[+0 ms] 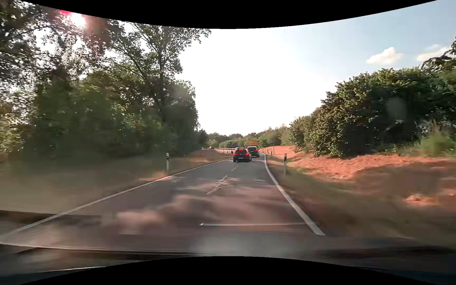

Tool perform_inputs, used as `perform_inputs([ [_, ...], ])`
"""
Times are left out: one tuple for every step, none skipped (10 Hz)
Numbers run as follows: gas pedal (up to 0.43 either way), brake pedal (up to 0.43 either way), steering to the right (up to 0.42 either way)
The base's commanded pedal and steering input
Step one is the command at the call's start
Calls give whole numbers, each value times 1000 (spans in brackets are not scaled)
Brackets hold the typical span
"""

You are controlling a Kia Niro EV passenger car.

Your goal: Follow the waypoints while adhering to traffic rules and regulations

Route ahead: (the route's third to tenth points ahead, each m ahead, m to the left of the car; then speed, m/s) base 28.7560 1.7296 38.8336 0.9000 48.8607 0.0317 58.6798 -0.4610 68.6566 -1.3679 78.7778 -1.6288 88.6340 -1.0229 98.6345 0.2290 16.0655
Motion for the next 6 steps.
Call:
perform_inputs([
  [28, 0, 40],
  [28, 0, 39],
  [28, 0, 38],
  [28, 0, 35],
  [28, 0, 31],
  [28, 0, 27],
])
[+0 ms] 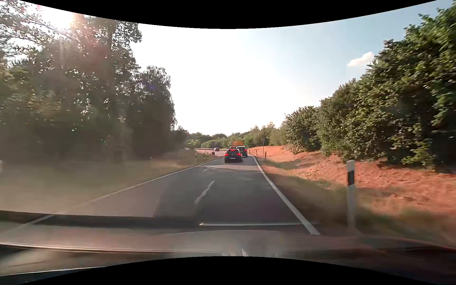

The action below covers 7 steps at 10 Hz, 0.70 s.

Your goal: Follow the waypoints while adhering to traffic rules and regulations

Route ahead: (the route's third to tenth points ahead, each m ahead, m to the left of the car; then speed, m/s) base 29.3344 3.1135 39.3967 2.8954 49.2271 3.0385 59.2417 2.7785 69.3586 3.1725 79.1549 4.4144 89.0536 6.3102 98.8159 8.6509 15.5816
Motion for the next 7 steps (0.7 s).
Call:
perform_inputs([
  [20, 0, 23],
  [20, 0, 19],
  [8, 0, 18],
  [8, 0, 15],
  [8, 0, 9],
  [8, 0, 5],
  [8, 0, 5],
])
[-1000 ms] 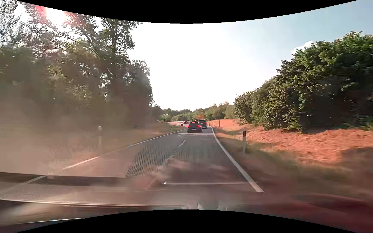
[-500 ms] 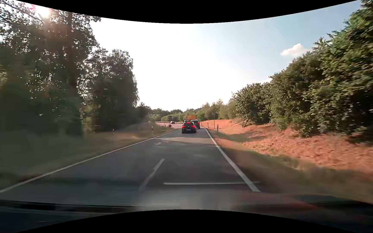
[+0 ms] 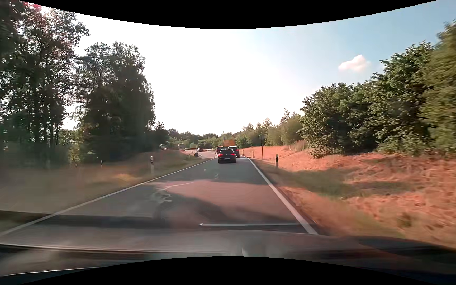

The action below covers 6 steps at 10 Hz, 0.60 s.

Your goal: Follow the waypoints while adhering to traffic rules and regulations

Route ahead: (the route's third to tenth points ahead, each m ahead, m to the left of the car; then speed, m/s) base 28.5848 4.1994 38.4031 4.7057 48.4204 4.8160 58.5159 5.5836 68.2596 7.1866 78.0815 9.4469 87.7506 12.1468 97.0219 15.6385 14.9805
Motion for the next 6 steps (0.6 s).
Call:
perform_inputs([
  [8, 0, 5],
  [0, 0, 4],
  [0, 0, 1],
  [0, 0, 0],
  [0, 0, 0],
  [0, 0, 0],
])
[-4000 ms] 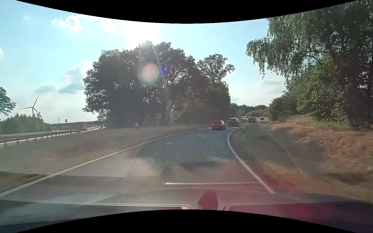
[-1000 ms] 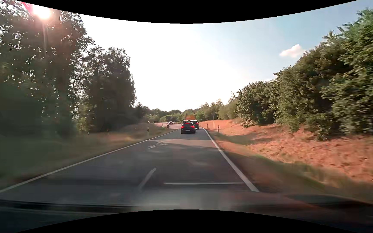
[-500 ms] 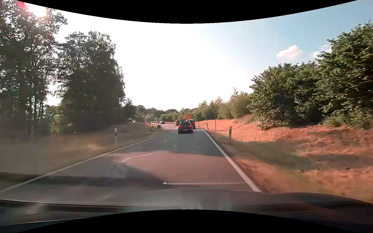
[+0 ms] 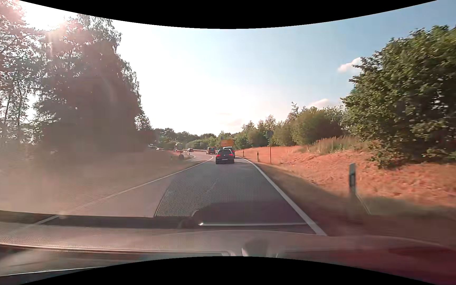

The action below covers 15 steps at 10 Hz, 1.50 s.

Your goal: Follow the waypoints while adhering to traffic rules and regulations

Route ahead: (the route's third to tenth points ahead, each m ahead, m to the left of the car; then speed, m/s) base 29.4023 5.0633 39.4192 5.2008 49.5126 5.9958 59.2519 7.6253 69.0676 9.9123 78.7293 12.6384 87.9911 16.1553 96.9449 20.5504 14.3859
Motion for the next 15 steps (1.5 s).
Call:
perform_inputs([
  [0, 0, 0],
  [0, 0, 0],
  [28, 0, 0],
  [39, 0, 0],
  [67, 0, 0],
  [79, 0, -1],
  [87, 0, -4],
  [87, 0, -4],
  [87, 0, -4],
  [87, 0, -4],
  [87, 0, -6],
  [87, 0, -8],
  [87, 0, -10],
  [87, 0, -12],
  [87, 0, -16],
])
